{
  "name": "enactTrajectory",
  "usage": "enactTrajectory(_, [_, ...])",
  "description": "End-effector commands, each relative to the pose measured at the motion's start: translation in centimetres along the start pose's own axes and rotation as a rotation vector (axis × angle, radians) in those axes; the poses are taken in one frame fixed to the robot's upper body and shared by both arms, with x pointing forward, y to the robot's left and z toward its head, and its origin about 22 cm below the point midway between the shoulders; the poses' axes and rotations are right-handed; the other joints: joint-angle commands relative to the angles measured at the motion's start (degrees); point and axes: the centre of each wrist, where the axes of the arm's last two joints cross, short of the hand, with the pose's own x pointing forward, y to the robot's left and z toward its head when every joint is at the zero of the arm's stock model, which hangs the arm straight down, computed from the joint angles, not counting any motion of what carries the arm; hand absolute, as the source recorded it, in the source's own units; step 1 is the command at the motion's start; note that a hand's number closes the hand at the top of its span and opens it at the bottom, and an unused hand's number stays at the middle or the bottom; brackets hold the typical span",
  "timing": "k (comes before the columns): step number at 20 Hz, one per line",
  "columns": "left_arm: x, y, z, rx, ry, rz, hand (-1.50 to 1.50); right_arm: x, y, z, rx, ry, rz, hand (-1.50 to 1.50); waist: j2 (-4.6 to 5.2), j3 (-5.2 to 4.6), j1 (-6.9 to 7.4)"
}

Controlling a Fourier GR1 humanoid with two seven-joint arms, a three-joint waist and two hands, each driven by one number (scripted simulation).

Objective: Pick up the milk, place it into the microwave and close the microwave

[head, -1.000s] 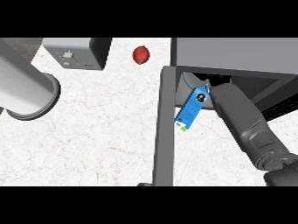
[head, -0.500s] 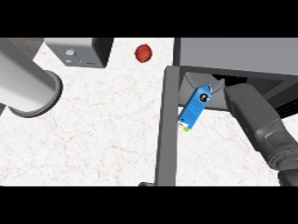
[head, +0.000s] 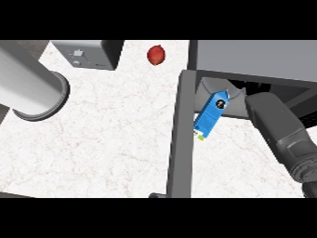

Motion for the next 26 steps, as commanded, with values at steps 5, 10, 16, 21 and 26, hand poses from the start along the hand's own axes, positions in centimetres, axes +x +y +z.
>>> enactTrajectory(5, [-0.9, 0.0, -1.1, 0.004, -0.001, 0.002, -1.50, 0.3, 0.7, 0.6, 0.035, -0.058, 0.078, -1.50, 0.17, -0.03, 0.44])
enactTrajectory(10, [-1.3, 0.3, -0.9, 0.002, 0.014, -0.003, -1.50, 1.2, 1.7, 1.1, -0.011, -0.060, 0.065, -1.50, 0.10, 0.00, 0.83])
enactTrajectory(16, [-1.5, -0.3, -1.8, -0.012, 0.007, -0.006, -1.50, 2.1, 1.8, 0.4, 0.019, -0.074, 0.048, -1.50, 0.04, -0.01, 0.48])
enactTrajectory(21, [-1.6, 0.1, -1.9, -0.019, 0.008, -0.020, -1.50, 2.7, 2.8, 1.2, 0.050, -0.084, 0.045, -1.50, -0.16, -0.04, 0.40])
enactTrajectory(26, [-2.0, 0.6, -1.1, -0.003, 0.008, 0.000, -1.50, 3.4, 2.7, 0.5, 0.073, -0.082, 0.022, -1.50, -0.84, -0.12, -0.18])
